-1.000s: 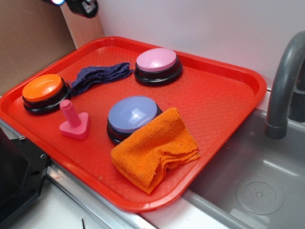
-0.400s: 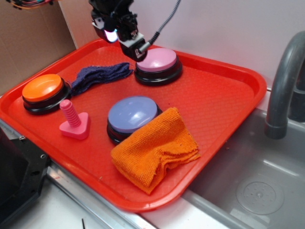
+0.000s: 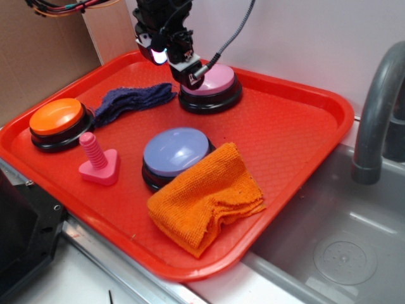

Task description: Push the pink button.

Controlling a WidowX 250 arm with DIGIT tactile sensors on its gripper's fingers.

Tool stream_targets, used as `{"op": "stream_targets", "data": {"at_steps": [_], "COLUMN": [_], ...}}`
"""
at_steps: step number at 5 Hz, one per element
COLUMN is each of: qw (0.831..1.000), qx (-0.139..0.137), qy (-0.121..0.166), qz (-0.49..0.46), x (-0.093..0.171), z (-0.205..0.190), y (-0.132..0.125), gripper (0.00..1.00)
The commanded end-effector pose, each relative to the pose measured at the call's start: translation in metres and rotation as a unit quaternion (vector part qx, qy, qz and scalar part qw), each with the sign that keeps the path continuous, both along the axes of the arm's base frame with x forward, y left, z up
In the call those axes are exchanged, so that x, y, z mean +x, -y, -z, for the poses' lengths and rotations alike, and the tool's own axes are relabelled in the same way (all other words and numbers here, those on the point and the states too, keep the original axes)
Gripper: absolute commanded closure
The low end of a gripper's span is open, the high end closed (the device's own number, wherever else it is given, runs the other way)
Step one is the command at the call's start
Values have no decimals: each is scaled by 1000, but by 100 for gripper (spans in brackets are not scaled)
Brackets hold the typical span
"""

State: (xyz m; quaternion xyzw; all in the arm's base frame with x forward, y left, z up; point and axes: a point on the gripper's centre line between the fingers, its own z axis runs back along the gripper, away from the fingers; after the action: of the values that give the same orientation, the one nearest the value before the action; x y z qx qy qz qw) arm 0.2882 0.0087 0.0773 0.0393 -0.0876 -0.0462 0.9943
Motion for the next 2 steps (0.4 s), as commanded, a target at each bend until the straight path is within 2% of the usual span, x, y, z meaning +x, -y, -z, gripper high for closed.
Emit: {"op": "stream_targets", "data": {"at_steps": [1,2], "qw": [1000,1000], "qx": [-2,1], "qy": [10,-1], "qz": [-13,-12], "x": [25,27], "z": [6,15], "y": [-3,-1], "gripper": [0,0]}}
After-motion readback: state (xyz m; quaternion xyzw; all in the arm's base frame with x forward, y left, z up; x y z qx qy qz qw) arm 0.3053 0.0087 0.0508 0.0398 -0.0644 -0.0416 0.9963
